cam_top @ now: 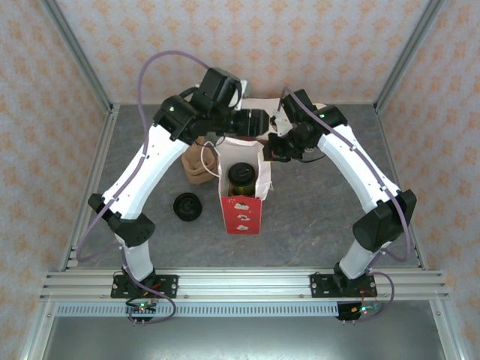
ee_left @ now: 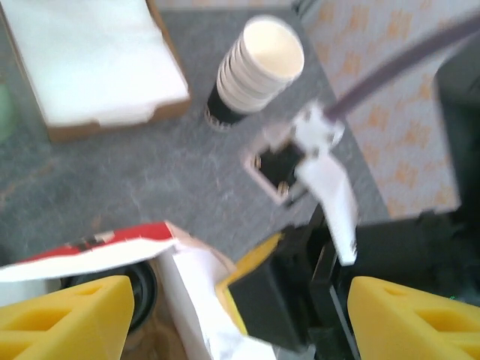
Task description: Pack the takeout coffee
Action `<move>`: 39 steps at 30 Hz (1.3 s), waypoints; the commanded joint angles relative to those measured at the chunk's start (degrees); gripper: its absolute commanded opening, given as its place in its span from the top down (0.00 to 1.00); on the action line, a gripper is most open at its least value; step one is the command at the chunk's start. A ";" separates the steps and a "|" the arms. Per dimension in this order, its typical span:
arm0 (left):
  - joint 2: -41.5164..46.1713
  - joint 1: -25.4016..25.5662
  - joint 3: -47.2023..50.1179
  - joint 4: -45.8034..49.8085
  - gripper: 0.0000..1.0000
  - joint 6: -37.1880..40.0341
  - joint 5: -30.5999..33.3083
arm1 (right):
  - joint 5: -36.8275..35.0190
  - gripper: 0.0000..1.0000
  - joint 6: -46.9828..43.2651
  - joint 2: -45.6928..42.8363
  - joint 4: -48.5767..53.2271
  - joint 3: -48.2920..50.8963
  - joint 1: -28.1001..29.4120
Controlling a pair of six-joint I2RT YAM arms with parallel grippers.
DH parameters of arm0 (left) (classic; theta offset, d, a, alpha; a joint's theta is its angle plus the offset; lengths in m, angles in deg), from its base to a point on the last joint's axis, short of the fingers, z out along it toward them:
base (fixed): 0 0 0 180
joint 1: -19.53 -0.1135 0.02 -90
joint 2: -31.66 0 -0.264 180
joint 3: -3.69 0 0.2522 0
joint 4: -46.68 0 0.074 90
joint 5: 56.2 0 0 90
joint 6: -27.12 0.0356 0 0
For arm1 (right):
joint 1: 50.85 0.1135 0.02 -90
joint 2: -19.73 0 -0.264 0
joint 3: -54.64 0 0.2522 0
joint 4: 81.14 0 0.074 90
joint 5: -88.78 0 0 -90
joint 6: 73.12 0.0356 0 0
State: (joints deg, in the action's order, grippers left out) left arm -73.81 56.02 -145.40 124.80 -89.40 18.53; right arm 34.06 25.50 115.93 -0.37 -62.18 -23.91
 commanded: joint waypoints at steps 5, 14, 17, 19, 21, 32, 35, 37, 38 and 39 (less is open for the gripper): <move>-1.59 -6.40 -6.51 2.57 0.24 -1.85 10.79 | -3.49 0.86 0.16 -1.02 -1.23 1.55 -1.25; -2.51 -16.34 -4.29 -5.71 0.24 -2.96 23.38 | -5.15 0.54 1.26 -3.18 -5.51 4.91 -1.59; -5.14 -18.12 -4.78 -8.13 0.22 -0.01 24.35 | -6.01 0.51 2.69 -4.09 -7.41 5.24 -1.69; -7.28 -18.36 -5.12 -8.18 0.21 2.41 23.70 | -6.78 0.50 3.03 -4.09 -7.59 4.16 -1.71; -8.03 -18.47 -3.25 -9.36 0.22 4.46 23.05 | -8.31 0.50 3.41 -4.57 -8.83 3.97 -1.67; -6.46 -18.91 7.77 -15.36 0.31 2.25 18.30 | -13.17 0.54 11.16 -12.71 -16.72 8.34 -1.70; -7.85 -18.92 7.41 -15.08 0.35 0.40 16.84 | -13.35 0.56 13.30 -14.35 -17.14 10.72 -1.71; -8.46 -18.53 7.47 -15.30 0.38 -0.38 15.78 | -13.54 0.57 14.01 -15.37 -17.11 12.12 -1.67; -8.83 -18.03 7.32 -15.40 0.39 -0.46 15.56 | -13.63 0.57 13.97 -15.95 -17.16 12.72 -1.66; -9.25 -17.45 7.08 -15.28 0.39 -0.28 15.97 | -13.92 0.57 14.13 -16.60 -17.25 13.42 -1.71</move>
State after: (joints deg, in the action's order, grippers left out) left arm -81.51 37.38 -136.57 110.51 -88.36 35.43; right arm 22.20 37.41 100.83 -16.48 -50.56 -25.20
